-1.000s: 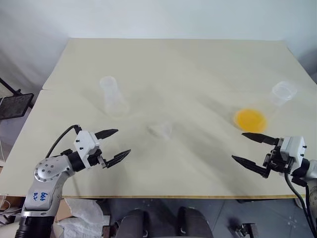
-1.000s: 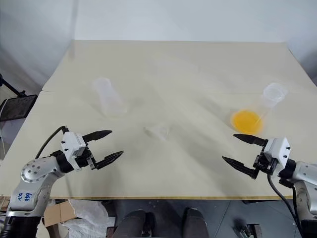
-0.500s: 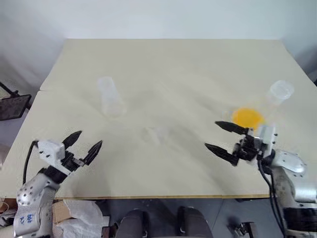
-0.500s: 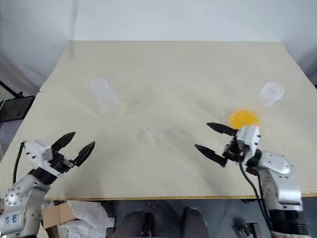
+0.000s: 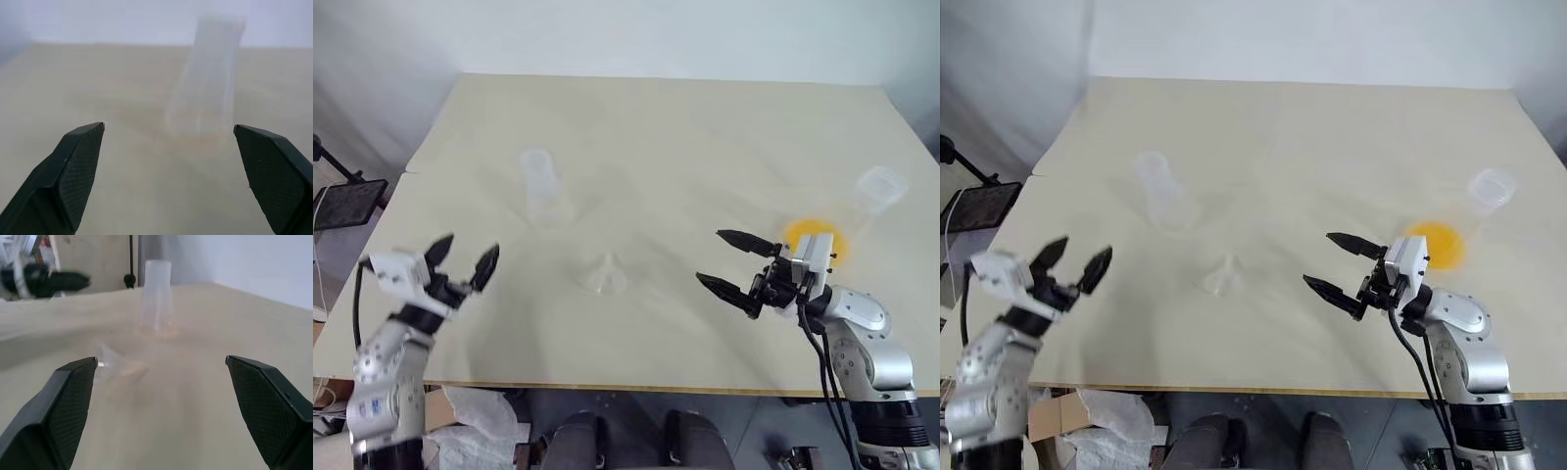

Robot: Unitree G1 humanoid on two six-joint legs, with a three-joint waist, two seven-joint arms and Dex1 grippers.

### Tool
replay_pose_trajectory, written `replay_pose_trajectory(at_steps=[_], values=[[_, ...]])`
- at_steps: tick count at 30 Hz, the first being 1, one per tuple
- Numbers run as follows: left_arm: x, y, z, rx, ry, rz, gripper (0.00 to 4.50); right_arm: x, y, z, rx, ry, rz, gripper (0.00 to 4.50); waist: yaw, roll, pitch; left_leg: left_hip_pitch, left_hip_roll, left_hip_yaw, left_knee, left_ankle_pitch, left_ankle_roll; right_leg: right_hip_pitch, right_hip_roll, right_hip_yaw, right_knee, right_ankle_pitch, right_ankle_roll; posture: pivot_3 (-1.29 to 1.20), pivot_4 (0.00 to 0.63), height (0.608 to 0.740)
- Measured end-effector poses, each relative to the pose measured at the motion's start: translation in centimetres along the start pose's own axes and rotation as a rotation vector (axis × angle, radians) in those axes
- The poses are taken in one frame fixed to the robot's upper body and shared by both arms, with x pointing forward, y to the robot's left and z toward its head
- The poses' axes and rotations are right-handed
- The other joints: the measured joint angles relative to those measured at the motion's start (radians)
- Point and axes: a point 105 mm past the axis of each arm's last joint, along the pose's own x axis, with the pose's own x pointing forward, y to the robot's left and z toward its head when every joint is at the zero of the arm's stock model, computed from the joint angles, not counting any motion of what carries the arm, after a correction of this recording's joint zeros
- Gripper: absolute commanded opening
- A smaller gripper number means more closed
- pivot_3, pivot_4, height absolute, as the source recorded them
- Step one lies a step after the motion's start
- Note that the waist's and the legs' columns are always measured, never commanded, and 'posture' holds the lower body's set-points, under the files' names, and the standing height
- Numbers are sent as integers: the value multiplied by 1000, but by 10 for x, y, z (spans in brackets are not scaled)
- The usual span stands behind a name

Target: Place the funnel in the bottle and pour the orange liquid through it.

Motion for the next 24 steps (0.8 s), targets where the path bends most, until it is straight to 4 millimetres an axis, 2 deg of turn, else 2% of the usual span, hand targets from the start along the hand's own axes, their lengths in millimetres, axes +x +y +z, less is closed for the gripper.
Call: replay_pose_trajectory(at_steps=[4,8,15,22,24], values=[[35,-8,3,-44,5,-67,4500,0,2,-2,7,2,-7,4410,-7,0,0,0,-1,1,0,0,0,-1,1,0,0,0,0,0,150,740],[55,-16,-2,-55,54,-151,4500,2,3,-3,19,-14,-23,4410,-10,0,0,0,-2,1,0,0,-1,-1,2,-1,0,0,0,0,150,740],[81,-19,-3,-44,78,-198,4500,10,10,-4,26,-38,-24,4410,-10,0,0,0,-2,1,0,0,-1,-1,2,-1,0,0,0,0,150,740],[105,-30,7,-32,40,-255,4500,14,13,-4,19,-49,-32,4410,-3,-1,0,0,-4,1,0,1,-1,0,2,-1,0,0,0,0,150,740],[107,-33,2,-31,51,-274,4102,14,13,-4,18,-49,-35,4500,-3,-1,0,0,-3,1,0,1,-1,-1,2,-1,0,0,0,0,150,740]])
